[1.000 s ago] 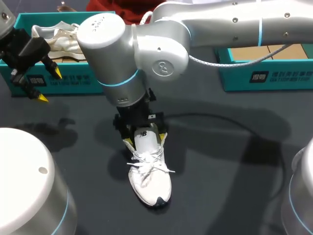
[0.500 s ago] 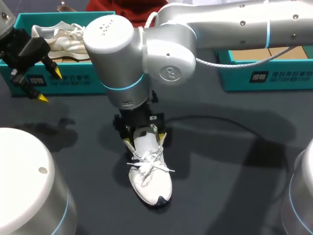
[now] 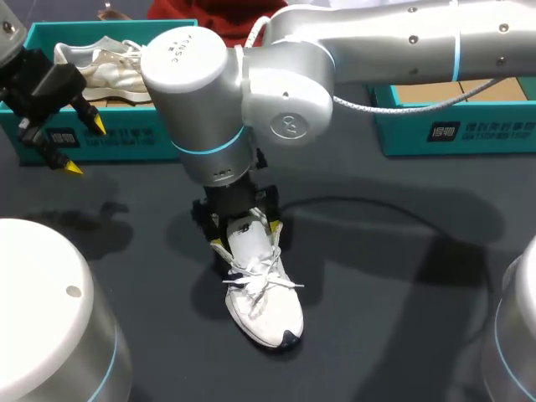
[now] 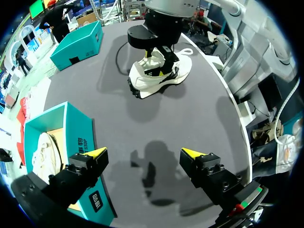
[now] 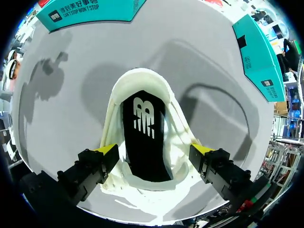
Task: Take the shoe out of the shoebox, open the shoe tongue, remove and reinsert the insole, then place the shoe into the shoebox
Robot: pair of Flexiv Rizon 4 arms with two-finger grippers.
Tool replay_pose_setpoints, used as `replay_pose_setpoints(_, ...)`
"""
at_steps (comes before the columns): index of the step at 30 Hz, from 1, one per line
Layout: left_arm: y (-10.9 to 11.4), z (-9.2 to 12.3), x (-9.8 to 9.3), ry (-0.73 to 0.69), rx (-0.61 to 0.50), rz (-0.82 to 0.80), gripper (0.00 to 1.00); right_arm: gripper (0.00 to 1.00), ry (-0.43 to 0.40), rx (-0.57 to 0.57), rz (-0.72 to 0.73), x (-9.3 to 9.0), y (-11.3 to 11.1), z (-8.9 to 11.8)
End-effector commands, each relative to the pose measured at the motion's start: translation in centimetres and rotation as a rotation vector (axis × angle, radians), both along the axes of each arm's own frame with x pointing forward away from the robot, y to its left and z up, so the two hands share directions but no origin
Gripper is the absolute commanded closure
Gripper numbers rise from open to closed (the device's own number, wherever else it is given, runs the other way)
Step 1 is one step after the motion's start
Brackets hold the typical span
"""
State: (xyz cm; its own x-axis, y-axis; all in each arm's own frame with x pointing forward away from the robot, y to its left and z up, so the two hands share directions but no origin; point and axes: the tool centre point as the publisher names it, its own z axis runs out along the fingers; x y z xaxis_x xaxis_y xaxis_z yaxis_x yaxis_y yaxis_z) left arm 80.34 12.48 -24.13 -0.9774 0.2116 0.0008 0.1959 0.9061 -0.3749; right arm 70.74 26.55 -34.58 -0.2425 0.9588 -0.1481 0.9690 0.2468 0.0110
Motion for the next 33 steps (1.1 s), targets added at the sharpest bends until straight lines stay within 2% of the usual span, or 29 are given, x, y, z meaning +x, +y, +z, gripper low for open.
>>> replay_pose_setpoints(1,0.0,0.0,0.0,0.001,0.002,-0.001,0.0,0.0,-0.004,-0.021,0.011,0.4,1.2,-0.5)
replay_pose_setpoints(10,0.0,0.0,0.0,0.001,0.002,-0.001,0.0,0.0,-0.042,-0.002,0.037,1.0,1.3,-0.8)
replay_pose_setpoints(19,0.0,0.0,0.0,0.001,0.002,-0.001,0.0,0.0,-0.103,0.023,0.029,1.2,0.7,-0.1)
replay_pose_setpoints(21,0.0,0.0,0.0,0.001,0.002,-0.001,0.0,0.1,-0.101,0.03,0.034,1.4,0.5,-0.2)
replay_pose_setpoints(25,0.0,0.0,0.0,0.001,0.002,-0.001,0.0,0.17,-0.093,0.045,0.055,1.6,0.5,-0.2)
replay_pose_setpoints(26,0.0,0.0,0.0,0.001,0.002,-0.001,0.0,0.26,-0.092,0.049,0.058,1.7,0.5,-0.2)
replay_pose_setpoints(27,0.0,0.0,0.0,0.001,0.002,-0.001,0.0,0.47,-0.092,0.053,0.063,1.7,0.4,-0.2)
replay_pose_setpoints(30,0.0,0.0,0.0,0.001,0.002,-0.001,0.0,0.5,-0.085,0.07,0.089,1.9,0.3,-0.2)
replay_pose_setpoints(33,0.0,0.0,0.0,0.001,0.002,-0.001,0.0,0.48,-0.064,0.07,0.107,2.2,0.1,-0.2)
